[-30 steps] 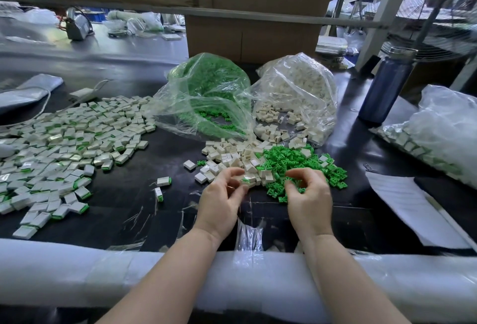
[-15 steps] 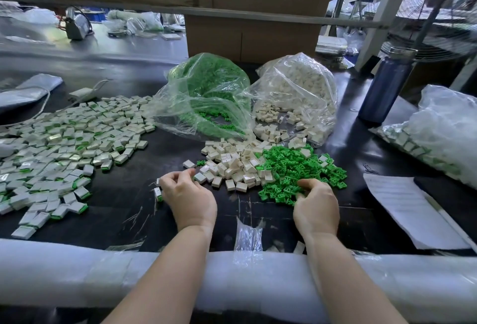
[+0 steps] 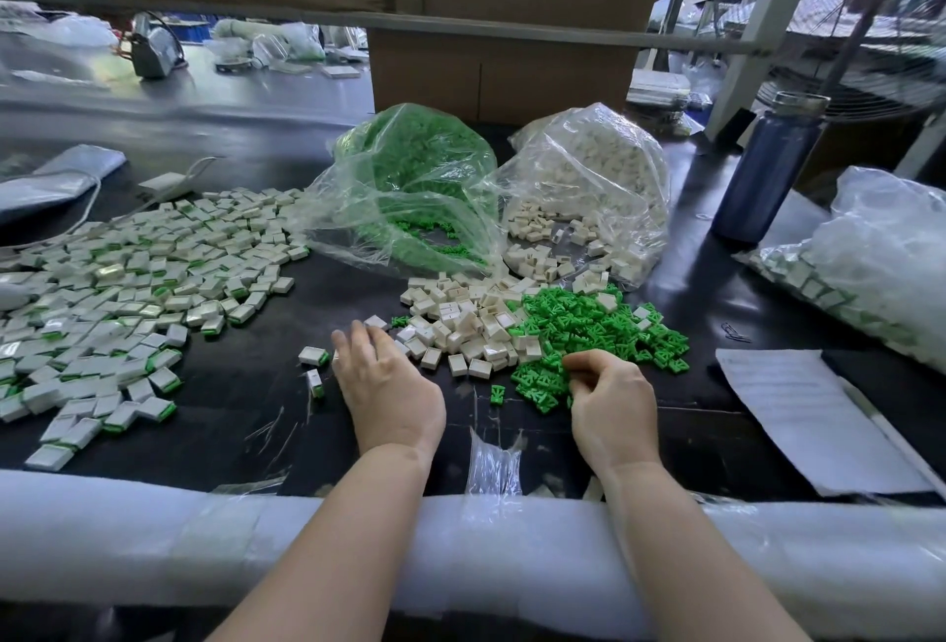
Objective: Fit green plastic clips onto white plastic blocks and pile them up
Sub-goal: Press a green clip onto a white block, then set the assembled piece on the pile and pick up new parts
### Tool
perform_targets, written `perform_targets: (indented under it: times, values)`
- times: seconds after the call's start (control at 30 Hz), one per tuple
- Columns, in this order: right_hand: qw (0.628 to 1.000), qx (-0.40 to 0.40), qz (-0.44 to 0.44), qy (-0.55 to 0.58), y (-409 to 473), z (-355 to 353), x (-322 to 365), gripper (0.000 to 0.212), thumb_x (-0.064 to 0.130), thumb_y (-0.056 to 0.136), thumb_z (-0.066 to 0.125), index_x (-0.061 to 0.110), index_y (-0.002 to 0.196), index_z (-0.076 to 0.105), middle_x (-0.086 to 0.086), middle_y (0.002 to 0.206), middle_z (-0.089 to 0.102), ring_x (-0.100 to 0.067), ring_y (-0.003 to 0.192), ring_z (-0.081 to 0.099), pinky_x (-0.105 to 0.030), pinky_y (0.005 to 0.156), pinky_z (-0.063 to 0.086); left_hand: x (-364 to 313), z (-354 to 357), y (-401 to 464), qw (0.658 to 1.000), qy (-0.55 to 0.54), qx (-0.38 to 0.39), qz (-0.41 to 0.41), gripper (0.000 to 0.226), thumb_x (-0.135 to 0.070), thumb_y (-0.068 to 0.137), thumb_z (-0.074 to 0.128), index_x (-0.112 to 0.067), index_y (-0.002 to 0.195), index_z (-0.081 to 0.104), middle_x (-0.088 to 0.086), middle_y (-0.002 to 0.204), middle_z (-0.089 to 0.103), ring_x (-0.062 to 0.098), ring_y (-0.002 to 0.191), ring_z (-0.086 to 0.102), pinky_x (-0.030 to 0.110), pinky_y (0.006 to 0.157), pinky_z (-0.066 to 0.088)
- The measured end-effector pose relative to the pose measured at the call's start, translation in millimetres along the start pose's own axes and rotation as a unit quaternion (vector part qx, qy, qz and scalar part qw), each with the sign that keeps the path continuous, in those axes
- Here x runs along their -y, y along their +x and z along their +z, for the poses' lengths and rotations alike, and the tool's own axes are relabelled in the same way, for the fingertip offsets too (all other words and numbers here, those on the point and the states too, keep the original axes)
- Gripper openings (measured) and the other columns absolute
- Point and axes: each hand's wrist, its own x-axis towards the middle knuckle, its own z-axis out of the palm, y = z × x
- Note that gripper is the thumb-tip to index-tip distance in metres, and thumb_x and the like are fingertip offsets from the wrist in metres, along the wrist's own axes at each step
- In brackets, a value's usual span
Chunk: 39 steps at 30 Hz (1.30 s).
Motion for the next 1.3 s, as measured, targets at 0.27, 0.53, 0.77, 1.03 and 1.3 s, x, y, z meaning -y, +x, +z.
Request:
perform_targets:
  times: [0.27, 0.53, 0.77, 1.03, 1.3]
  values:
    - [0.984, 0.032, -0.171, -0.049, -9, 2, 8, 0.016, 0.004, 0.083, 0.065, 0.011, 0.096, 0.071, 0.008, 0.094, 0.052, -0.014, 0.096, 0.052, -0.012, 0.083, 0.034, 2, 3, -2, 0.999, -0.005, 0.015, 0.043, 0.037, -0.001, 0.092, 0.04, -0.013, 0.123, 0.057, 0.007, 0.13, 0.052, 0.027, 0.117, 0.038, 0.031, 0.095, 0.028]
    - [0.943, 0.116, -0.247, -0.187, -13, 12, 11, 0.034, 0.042, 0.089, 0.055, 0.029, 0.12, 0.061, 0.006, 0.124, 0.046, -0.014, 0.118, 0.037, -0.031, 0.099, 0.026, -2, 2, -7, 0.994, -0.019, 0.031, 0.104, 0.019, -0.014, 0.09, 0.056, -0.015, 0.107, 0.064, 0.006, 0.112, 0.059, 0.025, 0.105, 0.051, 0.032, 0.092, 0.038]
    - [0.945, 0.1, -0.246, -0.19, -13, 15, 9, 0.027, 0.039, 0.089, 0.056, 0.023, 0.109, 0.063, 0.007, 0.12, 0.049, -0.015, 0.115, 0.039, -0.029, 0.097, 0.027, -5, 3, -11, 0.986, -0.064, 0.047, 0.15, 0.023, -0.013, 0.093, 0.051, -0.009, 0.111, 0.064, 0.008, 0.111, 0.056, 0.025, 0.103, 0.053, 0.026, 0.088, 0.037]
    - [0.959, 0.095, -0.239, -0.122, -14, 11, 12, 0.015, 0.025, 0.084, 0.066, 0.022, 0.09, 0.053, 0.008, 0.099, 0.056, -0.013, 0.098, 0.047, -0.025, 0.086, 0.03, -5, 3, -10, 0.984, -0.07, 0.08, 0.141, 0.021, -0.013, 0.094, 0.049, -0.007, 0.11, 0.062, 0.007, 0.116, 0.044, 0.022, 0.104, 0.05, 0.021, 0.091, 0.035]
    - [0.978, 0.063, -0.195, -0.039, -12, 7, 10, 0.013, 0.01, 0.084, 0.065, 0.016, 0.096, 0.064, 0.008, 0.084, 0.058, -0.009, 0.082, 0.049, -0.016, 0.072, 0.034, -9, -1, -12, 0.983, -0.114, 0.071, 0.124, 0.014, -0.003, 0.084, 0.054, -0.012, 0.094, 0.056, 0.004, 0.095, 0.057, 0.021, 0.09, 0.052, 0.022, 0.075, 0.037]
